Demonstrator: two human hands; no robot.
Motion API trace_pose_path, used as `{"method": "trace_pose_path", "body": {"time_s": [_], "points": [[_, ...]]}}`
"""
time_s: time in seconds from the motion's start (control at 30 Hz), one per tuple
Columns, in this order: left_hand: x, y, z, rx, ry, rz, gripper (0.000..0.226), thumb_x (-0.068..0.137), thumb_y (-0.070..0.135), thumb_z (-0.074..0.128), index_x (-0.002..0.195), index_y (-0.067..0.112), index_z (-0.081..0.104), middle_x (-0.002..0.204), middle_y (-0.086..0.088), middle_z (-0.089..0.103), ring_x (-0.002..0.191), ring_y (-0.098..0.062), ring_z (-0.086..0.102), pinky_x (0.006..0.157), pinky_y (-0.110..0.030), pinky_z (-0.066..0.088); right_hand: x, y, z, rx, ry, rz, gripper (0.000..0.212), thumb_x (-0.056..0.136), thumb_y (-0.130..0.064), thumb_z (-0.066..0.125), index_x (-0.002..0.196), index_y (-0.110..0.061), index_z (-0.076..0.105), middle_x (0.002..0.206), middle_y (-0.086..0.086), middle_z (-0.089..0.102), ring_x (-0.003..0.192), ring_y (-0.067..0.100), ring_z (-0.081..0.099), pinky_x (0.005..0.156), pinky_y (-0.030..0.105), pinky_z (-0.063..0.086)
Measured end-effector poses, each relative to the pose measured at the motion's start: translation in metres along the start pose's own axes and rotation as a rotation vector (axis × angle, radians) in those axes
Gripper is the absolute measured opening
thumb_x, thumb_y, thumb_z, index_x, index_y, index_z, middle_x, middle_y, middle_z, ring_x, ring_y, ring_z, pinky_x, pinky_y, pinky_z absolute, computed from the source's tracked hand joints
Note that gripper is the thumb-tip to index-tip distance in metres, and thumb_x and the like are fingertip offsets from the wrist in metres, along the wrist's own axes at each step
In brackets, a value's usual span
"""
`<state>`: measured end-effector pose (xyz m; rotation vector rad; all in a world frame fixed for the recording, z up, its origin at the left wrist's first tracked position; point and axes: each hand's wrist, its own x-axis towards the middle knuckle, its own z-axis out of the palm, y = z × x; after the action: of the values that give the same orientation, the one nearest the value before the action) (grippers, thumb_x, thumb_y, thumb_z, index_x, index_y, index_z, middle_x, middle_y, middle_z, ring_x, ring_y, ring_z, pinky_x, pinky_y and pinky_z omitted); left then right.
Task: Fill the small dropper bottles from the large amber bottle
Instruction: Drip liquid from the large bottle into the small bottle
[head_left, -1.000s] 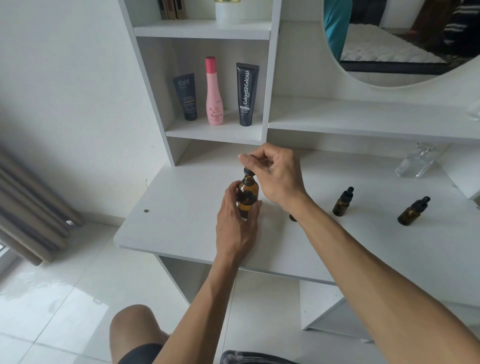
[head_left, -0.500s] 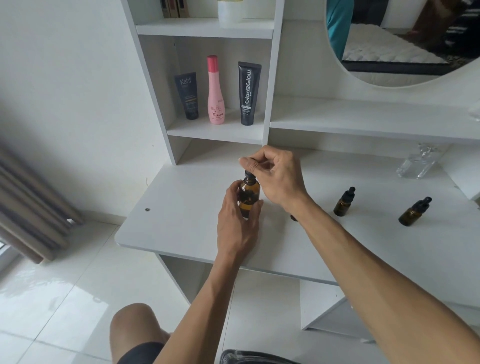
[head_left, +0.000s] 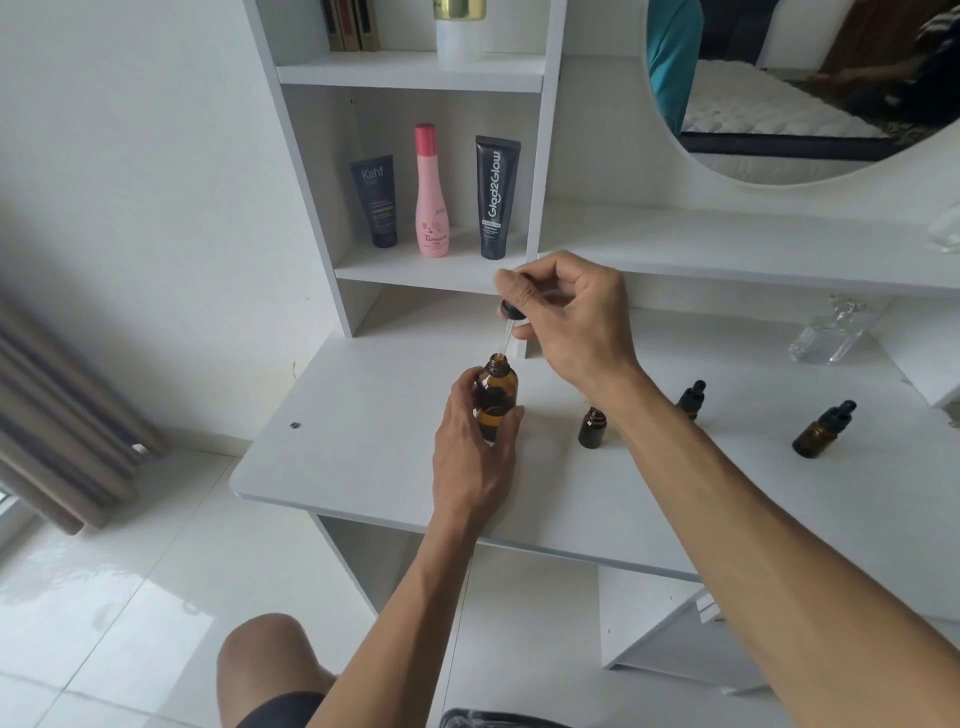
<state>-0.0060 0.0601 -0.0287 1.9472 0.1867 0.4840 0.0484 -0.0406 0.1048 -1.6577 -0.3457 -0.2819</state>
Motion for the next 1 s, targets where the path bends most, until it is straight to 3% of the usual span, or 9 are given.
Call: {"method": "trace_pose_path", "body": {"time_s": [0.13,0.27,0.53,0.73,0.9,1.0], "points": [[0.000,-0.001,0.000,0.003,0.000,0.004,0.047,0.096,0.031,0.068,0.136,0.037,0.043,0.117,0.019,0.061,0.090,0.017,0.057,0.082,-0.024,0.048,0.003,-0.008,-0.005,0.048,0.023,-0.014,0.013,0.086,-0.023,0.079,0.085,-0.013,0.071,0.079,0.008,0.073,0.073,0.021,0.075,0.060,0.034,0.061],[0.001,-0.001,0.001,0.009,-0.002,0.012,0.047,0.095,0.030,0.068,0.135,0.037,0.044,0.116,0.020,0.060,0.092,0.022,0.054,0.079,-0.013,0.042,0.003,-0.010,-0.009,0.082,0.051,-0.027,0.015,0.087,-0.024,0.078,0.088,-0.010,0.072,0.082,0.012,0.074,0.075,0.024,0.076,0.062,0.037,0.062],[0.001,-0.002,0.000,0.005,0.006,0.014,0.047,0.095,0.029,0.068,0.136,0.035,0.045,0.117,0.019,0.060,0.095,0.024,0.052,0.082,-0.015,0.043,0.004,-0.015,-0.031,0.192,0.207,0.016,0.018,0.089,-0.022,0.075,0.090,-0.005,0.070,0.080,0.009,0.072,0.076,0.029,0.076,0.064,0.037,0.062],[0.000,-0.002,0.000,-0.002,0.008,0.012,0.049,0.095,0.029,0.069,0.137,0.034,0.044,0.120,0.015,0.062,0.099,0.000,0.058,0.078,-0.002,0.040,-0.005,-0.005,-0.059,0.143,0.248,0.027,0.019,0.090,-0.023,0.074,0.091,-0.004,0.070,0.080,0.007,0.072,0.075,0.028,0.076,0.063,0.035,0.062],[0.001,-0.002,0.001,-0.014,0.017,0.024,0.048,0.095,0.028,0.070,0.135,0.036,0.045,0.117,0.017,0.062,0.099,-0.008,0.064,0.082,-0.016,0.047,-0.014,0.008,-0.079,0.100,0.300,0.058,0.015,0.090,-0.023,0.074,0.082,-0.011,0.069,0.080,0.009,0.071,0.069,0.022,0.074,0.061,0.030,0.058],[0.000,-0.002,0.002,-0.016,0.021,0.016,0.048,0.095,0.028,0.070,0.136,0.035,0.045,0.116,0.018,0.062,0.098,-0.007,0.064,0.080,-0.015,0.046,-0.018,0.015,-0.088,0.073,0.317,0.071,0.016,0.090,-0.024,0.075,0.082,-0.011,0.069,0.081,0.011,0.071,0.069,0.021,0.074,0.061,0.031,0.059]]}}
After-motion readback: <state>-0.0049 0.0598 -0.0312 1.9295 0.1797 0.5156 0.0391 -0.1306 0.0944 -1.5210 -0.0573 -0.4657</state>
